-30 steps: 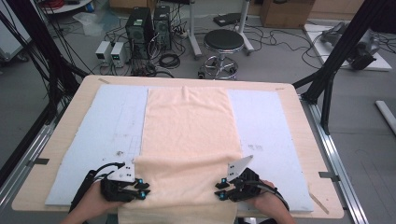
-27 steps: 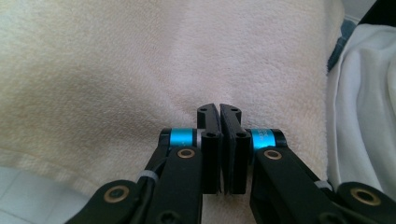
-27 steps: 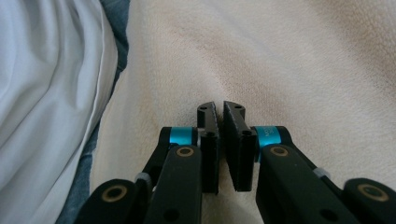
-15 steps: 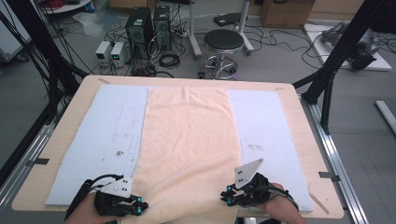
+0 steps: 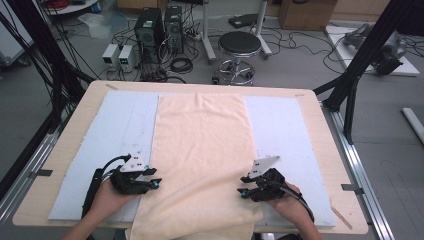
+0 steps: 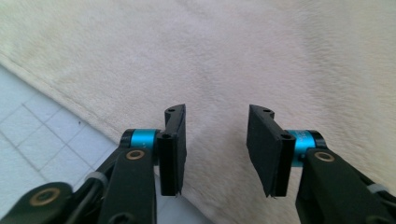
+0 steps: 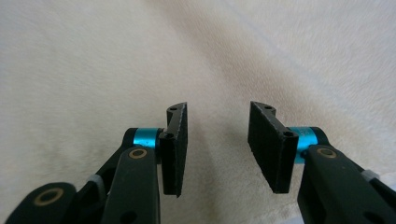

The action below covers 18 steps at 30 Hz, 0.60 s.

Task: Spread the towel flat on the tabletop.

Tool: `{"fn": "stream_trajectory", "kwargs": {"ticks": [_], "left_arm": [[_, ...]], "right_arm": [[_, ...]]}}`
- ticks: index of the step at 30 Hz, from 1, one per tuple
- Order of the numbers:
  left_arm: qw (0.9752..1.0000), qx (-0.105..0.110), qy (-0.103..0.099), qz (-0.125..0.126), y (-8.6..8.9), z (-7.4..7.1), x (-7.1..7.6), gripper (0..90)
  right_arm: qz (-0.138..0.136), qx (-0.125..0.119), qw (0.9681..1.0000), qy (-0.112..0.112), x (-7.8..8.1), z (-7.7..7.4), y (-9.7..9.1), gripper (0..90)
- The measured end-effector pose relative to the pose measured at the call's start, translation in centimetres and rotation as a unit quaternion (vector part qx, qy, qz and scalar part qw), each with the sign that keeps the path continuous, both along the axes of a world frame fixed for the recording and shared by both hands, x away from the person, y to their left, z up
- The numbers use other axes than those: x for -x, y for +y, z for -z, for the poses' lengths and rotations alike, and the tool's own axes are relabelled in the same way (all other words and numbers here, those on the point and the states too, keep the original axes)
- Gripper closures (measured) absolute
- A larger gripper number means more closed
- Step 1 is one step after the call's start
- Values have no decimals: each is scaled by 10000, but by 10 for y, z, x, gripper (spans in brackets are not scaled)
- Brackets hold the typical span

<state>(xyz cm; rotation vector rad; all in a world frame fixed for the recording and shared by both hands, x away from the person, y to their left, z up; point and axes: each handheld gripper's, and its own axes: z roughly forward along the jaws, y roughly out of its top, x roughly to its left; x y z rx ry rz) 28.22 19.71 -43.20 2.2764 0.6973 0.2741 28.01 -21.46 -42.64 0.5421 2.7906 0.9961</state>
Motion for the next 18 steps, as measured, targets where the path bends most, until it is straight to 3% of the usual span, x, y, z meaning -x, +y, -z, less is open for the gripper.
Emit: {"fn": "stream_trajectory", "kwargs": {"ticks": [1,4,7,12,18], "left_arm": [[10000,31,-33,16,-1,2,0,707],[10000,-23,-54,31,-1,1,-2,842],[10000,-10,-65,-35,1,1,-5,859],[9990,7,-170,-416,17,-1,-19,861],[9984,9,-210,-527,16,2,-30,859]], "right_arm": [[7,59,10000,37,-2,3,2,605],[57,-102,9998,176,-7,4,1,735],[7,-121,9997,219,-11,4,4,825],[-34,-140,9997,184,-17,3,12,839],[-40,-46,10000,33,-22,-1,19,841]]}}
